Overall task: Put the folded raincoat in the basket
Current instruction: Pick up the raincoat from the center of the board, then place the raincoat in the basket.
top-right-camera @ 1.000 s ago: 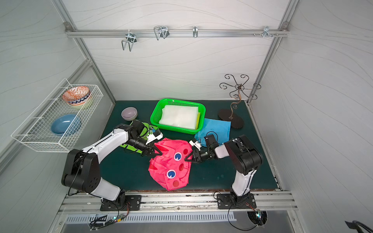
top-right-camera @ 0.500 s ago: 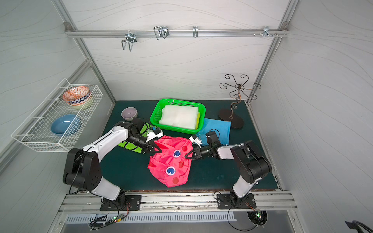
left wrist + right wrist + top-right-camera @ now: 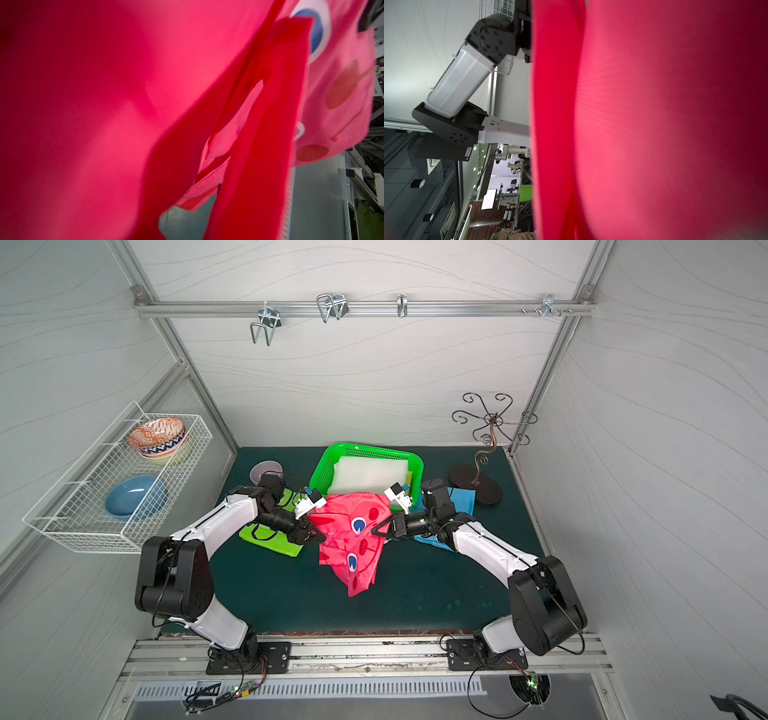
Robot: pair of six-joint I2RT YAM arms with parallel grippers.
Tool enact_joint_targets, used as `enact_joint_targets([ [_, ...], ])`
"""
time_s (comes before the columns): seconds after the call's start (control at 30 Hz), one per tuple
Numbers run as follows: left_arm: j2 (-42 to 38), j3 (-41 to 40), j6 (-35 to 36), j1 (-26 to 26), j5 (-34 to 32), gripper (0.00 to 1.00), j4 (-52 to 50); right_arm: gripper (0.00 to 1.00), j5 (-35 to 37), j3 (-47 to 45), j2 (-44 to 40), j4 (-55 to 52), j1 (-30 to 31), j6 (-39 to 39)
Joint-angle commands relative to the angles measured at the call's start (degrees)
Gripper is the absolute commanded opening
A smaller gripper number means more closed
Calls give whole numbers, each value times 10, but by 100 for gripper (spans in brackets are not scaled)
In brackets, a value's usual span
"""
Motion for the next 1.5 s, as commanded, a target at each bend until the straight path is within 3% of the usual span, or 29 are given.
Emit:
enact_joint_targets([
  [0.0, -5, 3, -9, 26, -9, 52, 1, 0, 45, 55, 5, -44, 12, 47],
  [0.23, -48, 4, 3, 74, -12, 54, -28, 0, 144, 203, 26, -112, 36, 105],
  [0.5, -114, 31, -8, 76, 13, 61, -60, 0, 273, 342, 84, -123, 37, 166],
  [0.9, -147, 11, -29, 76, 2, 63, -18, 0, 472, 441, 225, 36, 34, 241],
  [1.27, -173, -55, -36, 76, -24, 63, 35, 0, 608, 663, 398, 103, 35, 282],
  [1.37, -172, -69, -32, 76, -30, 63, 43, 0, 659, 666, 422, 110, 35, 314],
  [1.47, -169, -78, -25, 76, -34, 63, 45, 0, 716, 595, 420, 159, 44, 361],
])
